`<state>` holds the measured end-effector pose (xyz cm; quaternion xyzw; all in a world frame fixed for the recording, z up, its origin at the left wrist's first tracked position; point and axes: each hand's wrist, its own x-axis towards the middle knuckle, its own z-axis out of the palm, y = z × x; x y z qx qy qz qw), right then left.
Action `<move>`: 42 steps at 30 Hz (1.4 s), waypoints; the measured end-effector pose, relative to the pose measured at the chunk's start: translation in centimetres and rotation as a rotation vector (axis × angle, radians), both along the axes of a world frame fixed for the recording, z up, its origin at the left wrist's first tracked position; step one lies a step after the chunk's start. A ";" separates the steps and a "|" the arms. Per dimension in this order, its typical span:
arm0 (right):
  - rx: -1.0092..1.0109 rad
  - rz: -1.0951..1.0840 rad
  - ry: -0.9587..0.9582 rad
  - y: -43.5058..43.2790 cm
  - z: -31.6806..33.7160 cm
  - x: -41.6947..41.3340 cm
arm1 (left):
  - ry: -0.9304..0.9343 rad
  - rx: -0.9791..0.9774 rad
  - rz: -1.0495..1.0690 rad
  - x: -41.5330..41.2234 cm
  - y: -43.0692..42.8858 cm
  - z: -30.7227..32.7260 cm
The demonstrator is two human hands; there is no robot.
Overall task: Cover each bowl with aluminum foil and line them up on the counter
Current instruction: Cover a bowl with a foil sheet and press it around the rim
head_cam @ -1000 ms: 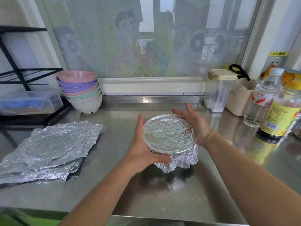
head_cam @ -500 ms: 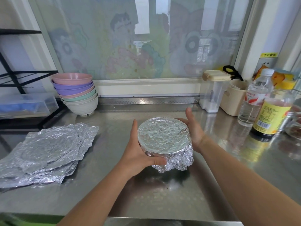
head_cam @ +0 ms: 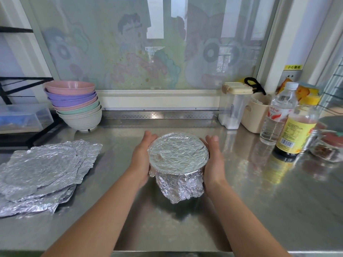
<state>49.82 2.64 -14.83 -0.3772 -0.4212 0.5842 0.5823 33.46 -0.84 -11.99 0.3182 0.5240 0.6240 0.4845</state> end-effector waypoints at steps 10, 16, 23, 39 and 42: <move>0.116 0.104 -0.139 -0.8 1.0 2.3 | 0.333 0.107 0.042 -1.7 -0.8 -0.9; 0.405 0.451 -0.700 -0.9 0.2 4.8 | 0.952 0.169 -0.357 -3.2 -3.1 -1.4; 0.260 0.516 -0.570 0.1 0.4 4.5 | 0.792 0.145 -0.287 -3.2 -2.6 -2.9; 0.367 0.682 -0.728 2.5 0.9 4.7 | 0.468 0.197 -0.330 -2.7 -2.1 -4.0; 0.354 0.678 -0.732 2.4 0.9 4.7 | 0.482 0.202 -0.308 -2.8 -2.1 -4.1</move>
